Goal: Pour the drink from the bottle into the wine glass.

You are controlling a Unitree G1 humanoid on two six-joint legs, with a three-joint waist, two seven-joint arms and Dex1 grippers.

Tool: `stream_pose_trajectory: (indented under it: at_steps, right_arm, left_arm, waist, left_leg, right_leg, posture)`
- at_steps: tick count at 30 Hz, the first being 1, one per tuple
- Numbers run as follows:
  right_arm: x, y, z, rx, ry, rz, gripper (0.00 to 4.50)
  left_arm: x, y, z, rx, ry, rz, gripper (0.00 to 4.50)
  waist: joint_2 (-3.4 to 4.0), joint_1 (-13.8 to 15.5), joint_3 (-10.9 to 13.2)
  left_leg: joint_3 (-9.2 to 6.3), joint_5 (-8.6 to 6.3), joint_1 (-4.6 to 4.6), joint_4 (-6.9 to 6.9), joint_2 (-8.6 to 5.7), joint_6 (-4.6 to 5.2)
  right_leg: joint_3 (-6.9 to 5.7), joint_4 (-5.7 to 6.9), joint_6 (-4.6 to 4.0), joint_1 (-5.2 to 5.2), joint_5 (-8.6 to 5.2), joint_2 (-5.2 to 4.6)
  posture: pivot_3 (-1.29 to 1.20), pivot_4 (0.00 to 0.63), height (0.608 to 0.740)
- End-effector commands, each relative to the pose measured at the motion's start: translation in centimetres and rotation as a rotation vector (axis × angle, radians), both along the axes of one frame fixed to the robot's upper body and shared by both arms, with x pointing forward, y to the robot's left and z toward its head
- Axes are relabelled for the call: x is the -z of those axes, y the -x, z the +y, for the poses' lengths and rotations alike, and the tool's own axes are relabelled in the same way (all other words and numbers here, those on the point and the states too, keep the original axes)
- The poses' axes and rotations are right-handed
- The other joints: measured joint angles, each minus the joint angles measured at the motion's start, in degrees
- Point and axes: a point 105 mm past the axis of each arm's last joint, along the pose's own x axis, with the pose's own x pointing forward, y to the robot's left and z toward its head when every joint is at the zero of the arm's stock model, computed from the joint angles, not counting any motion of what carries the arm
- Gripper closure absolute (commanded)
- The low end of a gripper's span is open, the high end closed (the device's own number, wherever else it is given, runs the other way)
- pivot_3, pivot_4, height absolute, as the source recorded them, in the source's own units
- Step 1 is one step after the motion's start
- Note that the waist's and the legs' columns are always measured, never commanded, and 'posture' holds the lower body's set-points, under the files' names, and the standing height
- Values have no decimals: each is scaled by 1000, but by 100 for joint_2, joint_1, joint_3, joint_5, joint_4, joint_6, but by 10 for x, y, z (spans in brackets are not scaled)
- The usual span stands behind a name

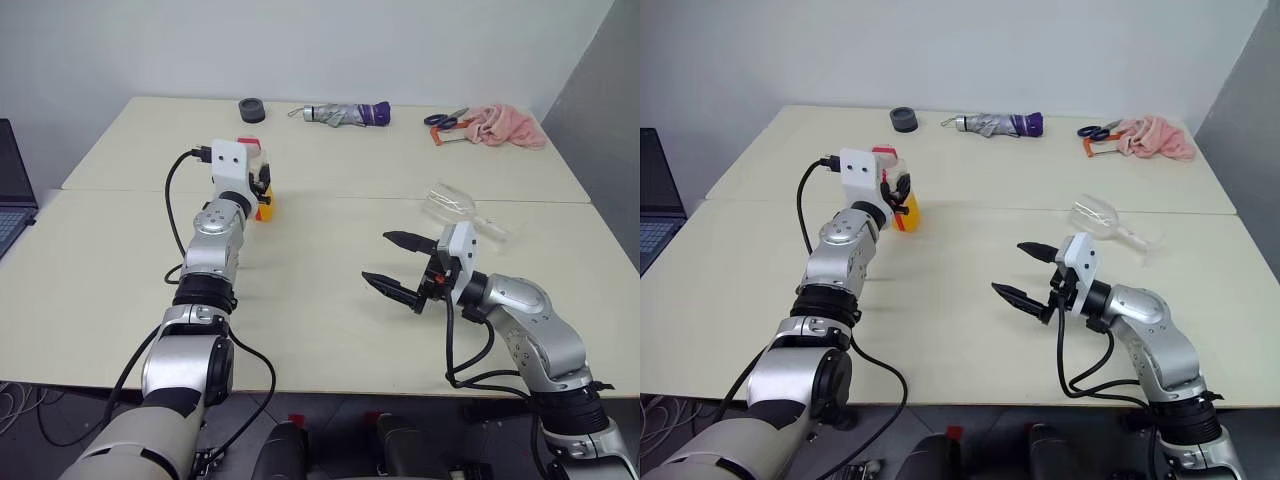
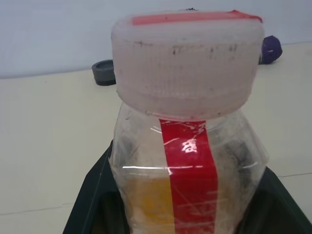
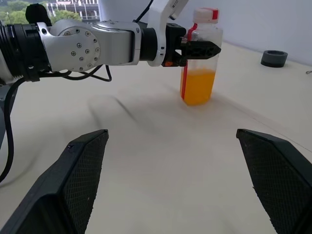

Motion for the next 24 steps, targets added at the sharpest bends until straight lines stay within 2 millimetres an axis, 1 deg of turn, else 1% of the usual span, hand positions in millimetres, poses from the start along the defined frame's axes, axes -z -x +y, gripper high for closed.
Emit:
stream_pose_trajectory:
  at_steps: [1,6,9,13,17,19,21,24]
  right_arm:
    - [-12,3,3,-15,0,-70,0]
    - [-13,2,-5,35,4,-99,0]
    - [-14,1,-18,105,8,-123,0]
    - [-11,7,-34,153,28,-99,0]
    - [-4,19,-48,158,59,-27,0]
    - [-9,25,-52,158,48,-4,0]
    - [-18,30,-50,151,31,-4,0]
    - [-38,29,-44,163,-15,-35,0]
  left_arm:
    - [-31,7,-6,50,15,-137,2597]
    - [-29,19,-25,227,43,-123,2597]
    - [-24,33,-43,383,27,-107,2597]
    - [-17,50,-67,573,5,-77,2598]
    - [-17,75,-95,810,15,-74,2598]
    - [-14,93,-111,960,-10,-65,2598]
    - [-6,107,-122,1079,-58,-35,2598]
    - [3,116,-128,1178,-117,-4,2598]
  waist:
    - [0,-2,0]
    - [0,0,0]
    - [0,2,0]
    - [0,3,0]
    - [0,4,0]
    - [1,2,0]
    - [1,-9,0]
    - [1,-40,0]
  left_leg:
    - [1,0,0,0,2,0]
    - [1,2,0,0,4,-3]
    - [0,2,-1,0,5,-4]
    - [1,9,-3,0,5,-17]
    - [1,6,-4,2,3,-11]
    - [2,2,-3,2,3,-3]
    - [5,2,0,2,2,-3]
    - [10,1,8,2,1,-2]
  right_leg:
    - [1,0,0,0,0,0]
    - [1,1,0,-1,0,0]
    - [1,0,0,-1,0,-1]
    - [4,0,0,-1,0,-6]
    - [3,0,0,0,0,-1]
    - [5,0,0,0,0,0]
    - [8,2,0,0,0,1]
    - [13,4,0,2,0,14]
  posture:
    - [0,150,740]
    - [0,150,740]
    - [0,150,740]
    - [0,150,740]
    - [0,150,740]
    - [0,150,740]
    - [0,150,740]
    - [0,150,740]
